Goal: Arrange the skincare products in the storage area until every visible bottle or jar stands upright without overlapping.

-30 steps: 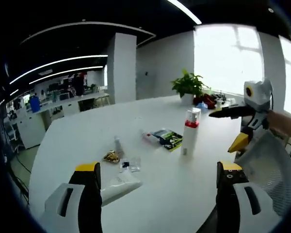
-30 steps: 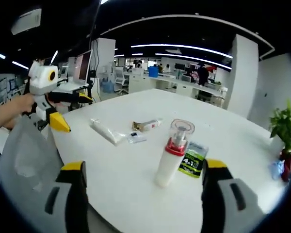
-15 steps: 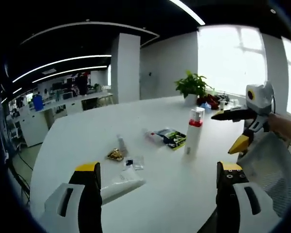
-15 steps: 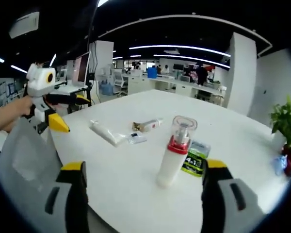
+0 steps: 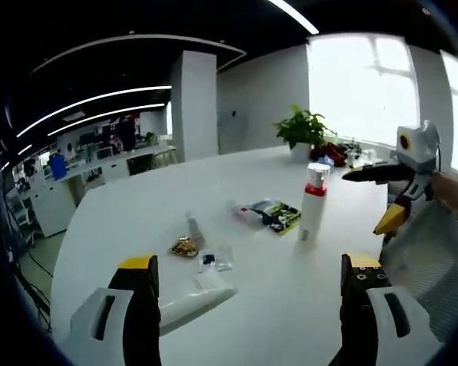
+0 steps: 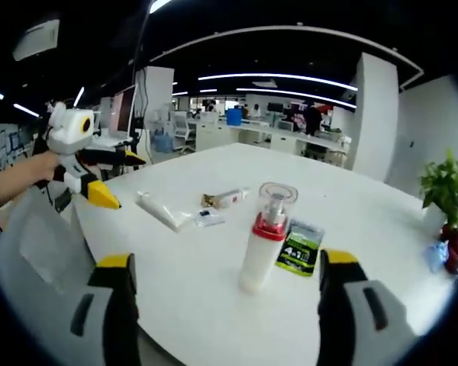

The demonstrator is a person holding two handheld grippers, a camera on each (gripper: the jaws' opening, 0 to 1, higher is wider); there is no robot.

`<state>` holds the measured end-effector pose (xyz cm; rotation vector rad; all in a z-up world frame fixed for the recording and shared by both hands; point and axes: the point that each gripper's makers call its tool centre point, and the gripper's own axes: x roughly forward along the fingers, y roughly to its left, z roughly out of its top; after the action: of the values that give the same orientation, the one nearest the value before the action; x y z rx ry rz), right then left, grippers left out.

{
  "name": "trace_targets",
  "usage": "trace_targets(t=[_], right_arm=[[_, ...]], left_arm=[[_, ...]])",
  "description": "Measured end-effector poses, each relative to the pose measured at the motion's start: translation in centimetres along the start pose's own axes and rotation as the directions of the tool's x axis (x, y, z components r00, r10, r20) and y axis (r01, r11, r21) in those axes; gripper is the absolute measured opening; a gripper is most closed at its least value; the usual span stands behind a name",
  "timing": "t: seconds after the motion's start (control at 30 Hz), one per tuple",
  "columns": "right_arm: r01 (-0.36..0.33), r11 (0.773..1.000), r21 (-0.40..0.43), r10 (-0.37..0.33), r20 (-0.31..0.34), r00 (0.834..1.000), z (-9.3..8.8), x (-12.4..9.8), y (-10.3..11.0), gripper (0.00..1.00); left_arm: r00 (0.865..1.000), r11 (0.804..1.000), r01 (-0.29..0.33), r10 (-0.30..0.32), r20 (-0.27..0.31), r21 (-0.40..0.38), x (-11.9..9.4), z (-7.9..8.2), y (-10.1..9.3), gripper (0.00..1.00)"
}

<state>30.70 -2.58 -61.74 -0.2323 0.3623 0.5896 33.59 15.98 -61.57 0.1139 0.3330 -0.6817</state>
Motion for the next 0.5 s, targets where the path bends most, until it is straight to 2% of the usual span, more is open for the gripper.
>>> trace_targets(t=[0.23, 0.5], right_arm=[[0.005, 1.000, 0.022, -0.005, 0.017, 1.000, 0.0, -0.1, -0.4, 1.00], [-0.009, 1.000, 0.022, 0.009, 0.003, 1.000, -0.6, 0.1, -0.2, 1.00]], left_arm=[[0.998, 1.000, -0.003, 0.005, -0.056, 0.028, 0.9, -0.7, 1.2, 0.96], [0.988, 0.993, 0.026, -0.009, -0.154, 0.111, 1.6, -1.7, 2.7, 0.94]])
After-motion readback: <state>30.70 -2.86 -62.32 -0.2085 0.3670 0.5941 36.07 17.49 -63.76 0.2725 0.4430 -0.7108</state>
